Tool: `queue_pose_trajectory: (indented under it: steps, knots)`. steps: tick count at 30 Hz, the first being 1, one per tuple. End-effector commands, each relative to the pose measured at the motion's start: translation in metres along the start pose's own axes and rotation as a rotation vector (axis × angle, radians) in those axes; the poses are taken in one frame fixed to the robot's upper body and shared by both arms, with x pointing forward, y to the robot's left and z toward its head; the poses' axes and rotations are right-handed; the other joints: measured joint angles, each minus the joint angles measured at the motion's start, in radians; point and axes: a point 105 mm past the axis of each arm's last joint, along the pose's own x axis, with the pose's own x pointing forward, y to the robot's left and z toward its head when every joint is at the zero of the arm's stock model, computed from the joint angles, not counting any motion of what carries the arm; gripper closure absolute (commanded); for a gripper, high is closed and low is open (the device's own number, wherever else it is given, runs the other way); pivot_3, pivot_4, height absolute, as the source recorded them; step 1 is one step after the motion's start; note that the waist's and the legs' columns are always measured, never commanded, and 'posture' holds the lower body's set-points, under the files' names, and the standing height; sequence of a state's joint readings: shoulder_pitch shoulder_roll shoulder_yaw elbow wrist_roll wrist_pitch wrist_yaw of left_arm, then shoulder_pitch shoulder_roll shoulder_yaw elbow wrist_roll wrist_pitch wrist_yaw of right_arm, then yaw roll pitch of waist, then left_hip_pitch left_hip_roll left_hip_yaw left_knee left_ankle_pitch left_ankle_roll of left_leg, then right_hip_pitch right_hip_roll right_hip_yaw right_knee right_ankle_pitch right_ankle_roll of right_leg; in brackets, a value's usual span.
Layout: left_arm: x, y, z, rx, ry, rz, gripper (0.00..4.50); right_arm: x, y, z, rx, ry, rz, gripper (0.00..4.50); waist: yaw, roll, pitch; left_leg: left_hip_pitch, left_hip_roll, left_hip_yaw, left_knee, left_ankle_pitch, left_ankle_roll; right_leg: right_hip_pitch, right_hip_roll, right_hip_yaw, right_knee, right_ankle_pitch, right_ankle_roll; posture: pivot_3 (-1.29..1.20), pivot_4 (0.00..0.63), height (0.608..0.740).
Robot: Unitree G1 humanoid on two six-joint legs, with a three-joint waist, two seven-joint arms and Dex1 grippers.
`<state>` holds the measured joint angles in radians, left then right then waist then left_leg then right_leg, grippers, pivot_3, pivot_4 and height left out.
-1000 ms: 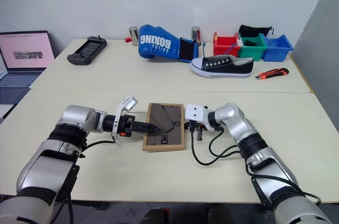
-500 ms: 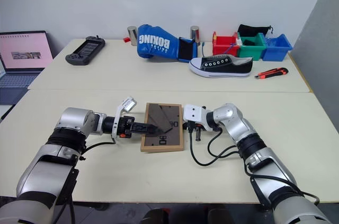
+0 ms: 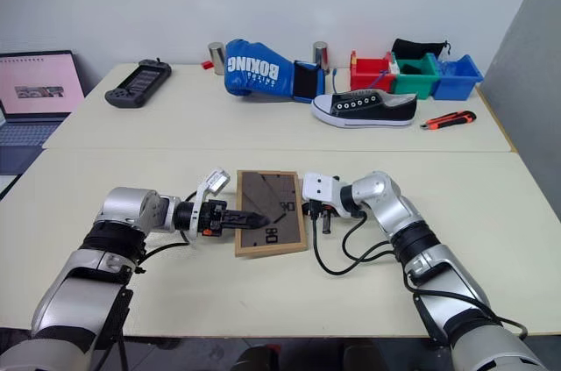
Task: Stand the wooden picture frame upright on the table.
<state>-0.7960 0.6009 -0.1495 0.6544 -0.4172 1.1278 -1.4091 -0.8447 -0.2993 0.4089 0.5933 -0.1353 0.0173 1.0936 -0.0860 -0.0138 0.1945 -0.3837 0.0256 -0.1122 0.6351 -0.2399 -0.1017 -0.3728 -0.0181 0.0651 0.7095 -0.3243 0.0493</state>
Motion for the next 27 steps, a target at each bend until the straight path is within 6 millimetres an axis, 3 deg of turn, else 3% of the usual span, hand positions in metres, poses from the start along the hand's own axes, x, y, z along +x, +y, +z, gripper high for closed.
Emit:
queue_pose_trajectory:
  steps: [1,10,15,20,22,24,27]
  knots:
    - [0.001,0.005,-0.004,0.009,0.017,0.056,2.93,-0.001,0.002,0.003,-0.002,-0.014,0.008,4.50,0.000,0.000,0.000,0.000,0.000,0.000,0.000,0.000,0.000,0.000,0.000,0.000,0.000,0.000,0.000,0.00,0.150,0.740]
    - [-0.002,0.001,0.010,0.010,-0.057,0.062,3.15,-0.010,-0.002,-0.001,0.014,-0.008,-0.012,4.50,0.002,0.000,0.000,0.000,0.000,0.000,0.000,0.000,0.000,0.000,0.000,0.000,-0.001,0.000,0.000,0.00,0.150,0.740]
    - [-0.008,-0.022,0.025,0.013,-0.148,-0.003,3.15,-0.046,-0.017,-0.007,0.045,0.004,-0.080,4.50,0.004,-0.001,0.001,-0.002,0.000,-0.001,0.000,0.000,0.000,-0.001,0.000,0.000,-0.001,0.000,0.000,0.00,0.150,0.740]
    - [-0.010,-0.050,0.028,0.072,-0.194,-0.048,3.15,-0.087,-0.030,0.007,0.103,-0.037,-0.118,4.50,0.000,-0.001,0.002,-0.009,0.000,-0.001,0.000,0.000,0.000,-0.007,0.000,-0.001,-0.003,0.000,0.000,0.00,0.150,0.740]
    - [-0.010,-0.062,0.027,0.101,-0.206,-0.065,3.15,-0.115,-0.031,0.031,0.242,-0.115,-0.033,4.50,-0.001,-0.001,0.003,-0.015,0.001,-0.001,0.000,0.000,0.000,-0.013,0.000,-0.001,-0.002,0.000,0.000,0.00,0.150,0.740]
    - [-0.011,-0.069,0.024,0.133,-0.208,-0.067,3.15,-0.135,-0.026,0.069,0.325,-0.237,0.089,4.50,-0.001,-0.001,0.005,-0.017,0.001,0.000,0.000,0.002,-0.003,-0.015,0.000,0.000,-0.002,0.000,0.000,0.00,0.150,0.740]
    - [-0.009,-0.074,0.023,0.181,-0.208,-0.059,3.15,-0.149,-0.027,0.117,0.365,-0.375,0.174,4.50,-0.004,0.000,0.005,-0.016,0.001,0.000,-0.001,0.001,-0.003,-0.015,0.000,0.000,-0.002,0.000,-0.001,0.00,0.150,0.740]
